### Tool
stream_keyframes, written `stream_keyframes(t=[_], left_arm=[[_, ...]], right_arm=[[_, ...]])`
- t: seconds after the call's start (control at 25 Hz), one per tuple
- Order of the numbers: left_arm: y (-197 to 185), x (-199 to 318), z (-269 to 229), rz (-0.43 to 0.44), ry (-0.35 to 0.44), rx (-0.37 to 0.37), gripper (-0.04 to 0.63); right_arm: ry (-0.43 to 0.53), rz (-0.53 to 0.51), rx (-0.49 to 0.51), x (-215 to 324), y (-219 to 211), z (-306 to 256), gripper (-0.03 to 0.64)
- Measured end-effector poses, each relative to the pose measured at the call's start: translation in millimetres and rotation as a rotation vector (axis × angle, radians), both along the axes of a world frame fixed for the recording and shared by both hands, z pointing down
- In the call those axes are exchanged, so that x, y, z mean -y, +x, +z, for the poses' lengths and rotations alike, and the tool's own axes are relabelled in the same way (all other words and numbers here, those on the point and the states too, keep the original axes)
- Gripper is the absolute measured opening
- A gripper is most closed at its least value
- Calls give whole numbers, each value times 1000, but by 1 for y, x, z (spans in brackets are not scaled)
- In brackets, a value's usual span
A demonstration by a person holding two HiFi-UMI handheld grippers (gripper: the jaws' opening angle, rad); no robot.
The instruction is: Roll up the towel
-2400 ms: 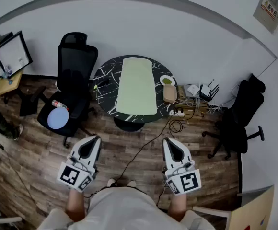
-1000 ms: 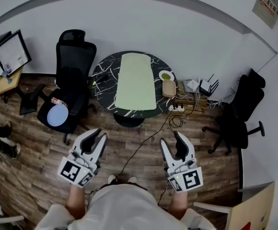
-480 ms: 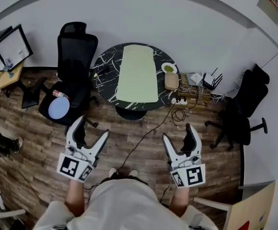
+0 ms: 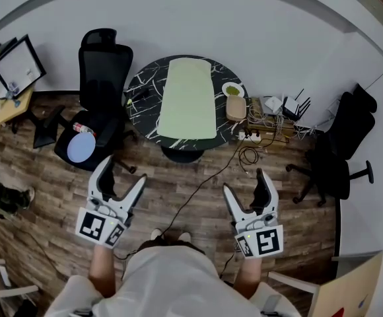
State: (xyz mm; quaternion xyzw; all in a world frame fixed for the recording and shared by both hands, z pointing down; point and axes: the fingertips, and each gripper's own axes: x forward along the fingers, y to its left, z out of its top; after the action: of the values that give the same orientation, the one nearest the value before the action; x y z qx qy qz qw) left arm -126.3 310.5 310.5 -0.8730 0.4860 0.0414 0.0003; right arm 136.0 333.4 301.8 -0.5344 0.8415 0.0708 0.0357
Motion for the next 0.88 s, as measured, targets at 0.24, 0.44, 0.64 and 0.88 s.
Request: stream_keyframes(t=[0.24, 0.44, 0.64, 0.88], left_arm=[[9, 21, 2, -10, -13, -7, 345], [8, 58, 1, -4, -3, -20, 345], [3, 123, 15, 23, -13, -41, 345], [0, 216, 41, 84, -57, -23, 345]], right_arm=[[-22, -12, 2, 21, 9, 11, 328], [-30, -15, 2, 54, 4, 16, 328], [-42, 5, -21, 110, -5, 24, 328], [-76, 20, -69, 197, -29, 30, 328]])
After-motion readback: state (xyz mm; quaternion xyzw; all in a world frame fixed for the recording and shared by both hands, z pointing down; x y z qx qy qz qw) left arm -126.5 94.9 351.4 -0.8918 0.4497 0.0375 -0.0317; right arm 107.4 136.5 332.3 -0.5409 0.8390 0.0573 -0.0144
